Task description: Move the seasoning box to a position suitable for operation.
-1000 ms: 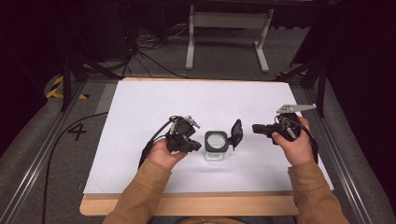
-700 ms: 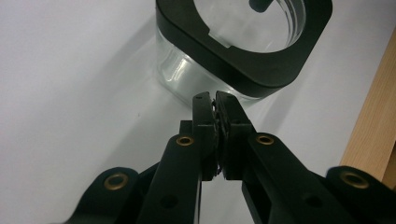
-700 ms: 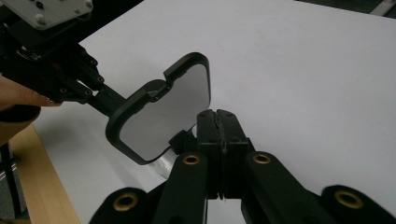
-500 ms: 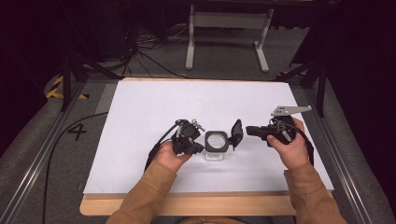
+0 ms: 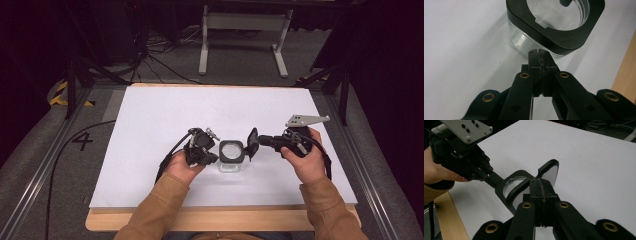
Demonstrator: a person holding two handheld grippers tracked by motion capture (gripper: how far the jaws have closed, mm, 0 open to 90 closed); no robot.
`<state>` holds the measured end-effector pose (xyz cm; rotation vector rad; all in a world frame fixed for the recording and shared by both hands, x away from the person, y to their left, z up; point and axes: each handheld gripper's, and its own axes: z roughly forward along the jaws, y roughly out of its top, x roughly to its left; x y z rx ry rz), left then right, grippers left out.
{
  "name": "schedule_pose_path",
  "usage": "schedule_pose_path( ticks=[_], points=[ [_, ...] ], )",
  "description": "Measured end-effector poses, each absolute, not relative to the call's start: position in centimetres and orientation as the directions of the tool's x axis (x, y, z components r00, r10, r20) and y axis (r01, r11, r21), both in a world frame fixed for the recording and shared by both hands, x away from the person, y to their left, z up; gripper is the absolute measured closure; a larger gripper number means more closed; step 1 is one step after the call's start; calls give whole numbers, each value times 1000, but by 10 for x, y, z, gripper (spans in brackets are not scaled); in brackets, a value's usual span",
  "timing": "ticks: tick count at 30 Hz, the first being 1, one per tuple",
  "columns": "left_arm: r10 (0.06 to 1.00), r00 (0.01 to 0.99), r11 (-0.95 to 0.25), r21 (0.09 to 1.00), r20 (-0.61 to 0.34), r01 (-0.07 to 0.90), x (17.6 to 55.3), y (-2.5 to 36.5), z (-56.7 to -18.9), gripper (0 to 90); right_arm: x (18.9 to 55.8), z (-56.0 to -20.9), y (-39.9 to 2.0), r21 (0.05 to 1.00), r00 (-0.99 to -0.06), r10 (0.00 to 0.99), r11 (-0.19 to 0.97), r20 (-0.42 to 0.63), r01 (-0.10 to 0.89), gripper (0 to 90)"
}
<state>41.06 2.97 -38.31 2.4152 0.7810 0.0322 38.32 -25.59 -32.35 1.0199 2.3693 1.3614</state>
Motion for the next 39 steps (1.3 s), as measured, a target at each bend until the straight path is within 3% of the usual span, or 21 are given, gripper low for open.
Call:
schedule_pose_path(
  ticks=[39],
  points=[
    [535, 827, -652, 537, -173, 535, 411, 31, -383, 861, 382, -361, -200, 762, -802, 593, 484, 77, 431, 900]
  ],
)
